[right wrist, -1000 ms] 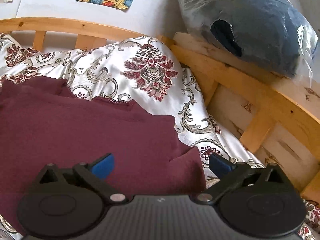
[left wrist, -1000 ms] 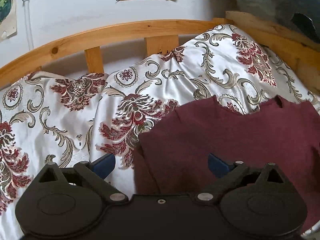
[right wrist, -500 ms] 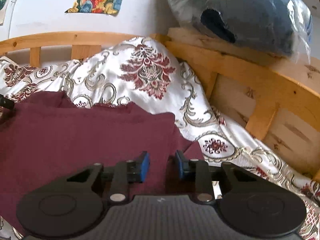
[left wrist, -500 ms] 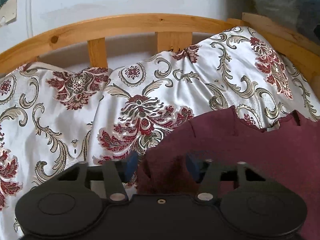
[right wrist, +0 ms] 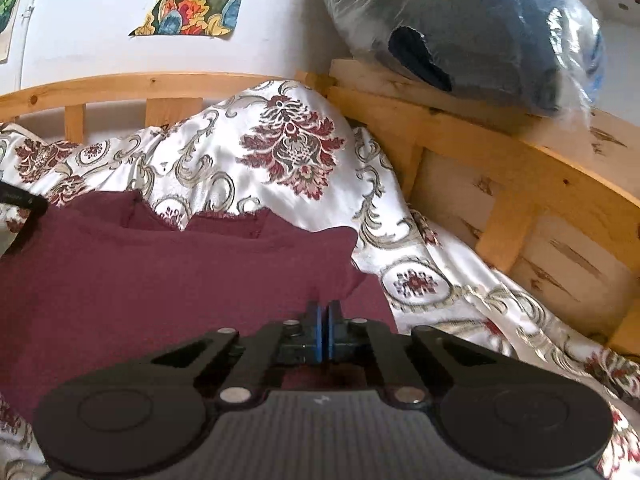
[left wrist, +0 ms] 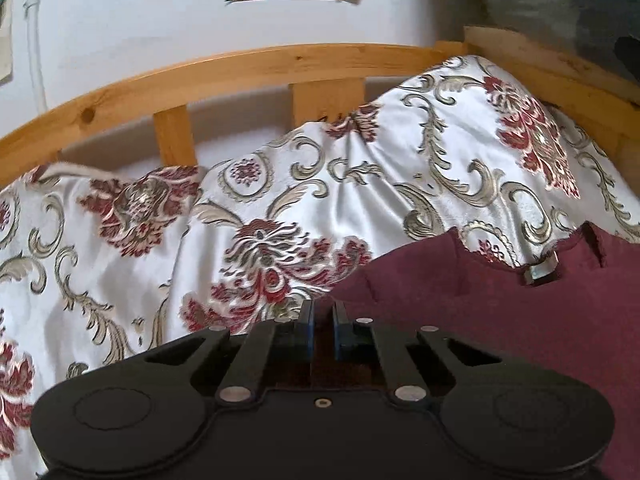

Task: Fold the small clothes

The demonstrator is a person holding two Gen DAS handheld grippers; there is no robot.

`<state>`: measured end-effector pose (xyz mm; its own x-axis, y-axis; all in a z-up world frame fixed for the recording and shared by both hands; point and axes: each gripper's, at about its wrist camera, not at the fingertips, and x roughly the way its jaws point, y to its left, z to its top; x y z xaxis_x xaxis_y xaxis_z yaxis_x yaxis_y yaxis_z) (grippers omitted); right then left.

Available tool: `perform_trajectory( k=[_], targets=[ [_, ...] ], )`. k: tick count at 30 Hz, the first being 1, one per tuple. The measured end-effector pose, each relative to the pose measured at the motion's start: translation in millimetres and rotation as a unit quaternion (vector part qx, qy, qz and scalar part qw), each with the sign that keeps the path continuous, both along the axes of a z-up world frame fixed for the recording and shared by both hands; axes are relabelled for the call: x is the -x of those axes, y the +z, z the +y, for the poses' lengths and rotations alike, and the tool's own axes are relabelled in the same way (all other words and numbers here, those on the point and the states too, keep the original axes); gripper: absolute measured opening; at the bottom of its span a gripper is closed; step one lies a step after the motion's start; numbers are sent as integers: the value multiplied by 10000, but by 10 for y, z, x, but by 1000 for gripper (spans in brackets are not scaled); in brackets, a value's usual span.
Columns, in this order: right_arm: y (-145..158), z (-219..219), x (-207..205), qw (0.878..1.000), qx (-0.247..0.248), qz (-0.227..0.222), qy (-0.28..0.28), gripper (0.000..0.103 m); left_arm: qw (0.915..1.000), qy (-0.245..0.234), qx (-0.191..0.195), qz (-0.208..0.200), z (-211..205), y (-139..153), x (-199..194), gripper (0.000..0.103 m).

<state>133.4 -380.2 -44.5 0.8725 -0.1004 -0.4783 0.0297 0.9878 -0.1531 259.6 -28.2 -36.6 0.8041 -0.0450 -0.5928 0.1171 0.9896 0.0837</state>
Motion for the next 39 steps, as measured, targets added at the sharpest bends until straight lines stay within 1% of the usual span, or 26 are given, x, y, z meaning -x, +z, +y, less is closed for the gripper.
perform_trajectory(
  k=[4,6,8,11,12,13,14,15,16,17,18,19,20,21,22,23,24,25,26,29,32,34,37,39],
  targets=[
    [-78,-3,10,9999,84,83,-5,4,9998,72,-134,115,-49,-92,-56,9],
    [-97,-9,-17,9999,52,100,-14,4,9997,159,-53,168,-22,-132,-80,9],
    [-112,3,-15,9999,79,97,-12,5,9994,240,100,218,18,-150,-86,12],
    [-116,41,7,9997,225,47,16,8,9992,247,231,213,55,-120,-42,21],
    [-119,51,11,9997,248,36,30,9,9992,241,234,206,63,-103,-16,30],
    [-119,59,9,9997,251,28,43,10,9993,228,219,200,70,-82,15,43],
    [-119,66,9,9997,254,23,59,14,9994,237,196,163,78,-59,55,49],
    [-121,80,8,9996,273,13,80,16,9995,251,175,117,88,-34,98,59],
    [-126,91,12,9995,302,-2,96,26,9995,266,157,76,102,-2,152,64],
    [-131,108,16,9994,343,-19,101,36,9995,275,161,56,119,27,201,67],
    [-135,125,23,9992,381,-40,116,40,9994,290,183,45,134,51,245,75],
    [-133,143,27,9991,401,-57,139,46,9992,339,224,21,165,81,312,84],
    [-133,157,35,9990,407,-77,163,52,9989,401,257,-12,190,102,377,88],
    [-130,177,44,9989,409,-110,184,56,9984,480,287,-59,219,118,450,97],
    [-127,193,52,9989,411,-138,203,67,9975,620,317,-101,251,127,545,102],
    [-126,219,62,9987,417,-178,219,82,9965,740,357,-124,277,132,632,102],
    [-127,246,73,9986,428,-222,219,89,9953,837,455,-149,308,127,753,102],
    [-124,270,88,9984,442,-267,215,101,9948,842,548,-159,333,115,844,102],
    [-126,300,107,9981,475,-335,213,103,9943,814,666,-145,357,95,950,102],
    [-135,405,128,9966,630,-398,338,103,9932,766,873,-16,387,24,1161,102],
    [-163,507,138,9954,732,-376,485,103,9913,735,1072,191,420,-74,1214,102],
    [-177,571,158,9947,760,-327,606,103,9885,780,1235,394,444,-158,1204,102],
    [-192,674,216,9929,756,-351,853,103,9865,742,1282,695,431,-259,1171,102],
    [-204,736,244,9915,738,-389,1001,103,9875,604,1232,773,405,-303,1172,102]
  ],
)
